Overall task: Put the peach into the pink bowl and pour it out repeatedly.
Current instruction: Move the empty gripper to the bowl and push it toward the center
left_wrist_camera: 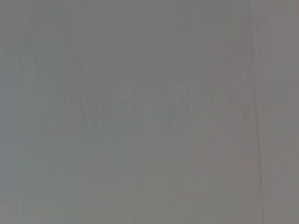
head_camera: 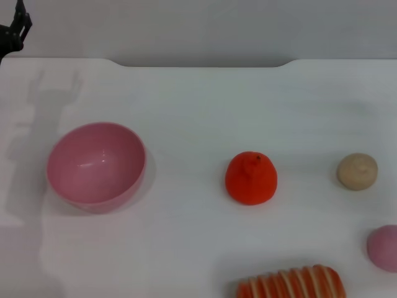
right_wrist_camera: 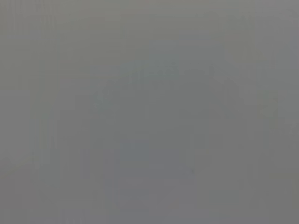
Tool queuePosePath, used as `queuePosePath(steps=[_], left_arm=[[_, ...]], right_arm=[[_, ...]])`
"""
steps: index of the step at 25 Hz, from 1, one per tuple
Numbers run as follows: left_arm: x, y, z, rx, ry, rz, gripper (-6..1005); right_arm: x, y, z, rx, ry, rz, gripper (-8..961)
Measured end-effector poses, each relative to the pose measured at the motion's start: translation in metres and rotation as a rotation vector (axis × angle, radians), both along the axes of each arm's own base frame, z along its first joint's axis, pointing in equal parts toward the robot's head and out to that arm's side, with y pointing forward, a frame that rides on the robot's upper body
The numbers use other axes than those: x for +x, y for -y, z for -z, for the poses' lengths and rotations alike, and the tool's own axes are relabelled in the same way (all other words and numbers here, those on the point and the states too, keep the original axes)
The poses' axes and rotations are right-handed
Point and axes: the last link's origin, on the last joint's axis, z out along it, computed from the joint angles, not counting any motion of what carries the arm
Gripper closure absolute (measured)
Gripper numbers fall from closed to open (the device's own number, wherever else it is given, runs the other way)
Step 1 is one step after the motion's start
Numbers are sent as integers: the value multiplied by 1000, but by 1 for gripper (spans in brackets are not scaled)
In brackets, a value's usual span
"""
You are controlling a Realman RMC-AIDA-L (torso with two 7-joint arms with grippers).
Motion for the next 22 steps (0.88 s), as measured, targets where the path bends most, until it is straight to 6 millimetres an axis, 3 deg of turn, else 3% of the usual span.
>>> queuePosePath(steps=[14, 22], left_arm=[[-3, 5, -2, 14, 30, 5, 187], [-3, 6, -3, 9, 139, 24, 187]], right_arm=[[-6, -4, -8, 26, 10, -27, 304], [-4, -3, -12, 41, 16, -28, 303]])
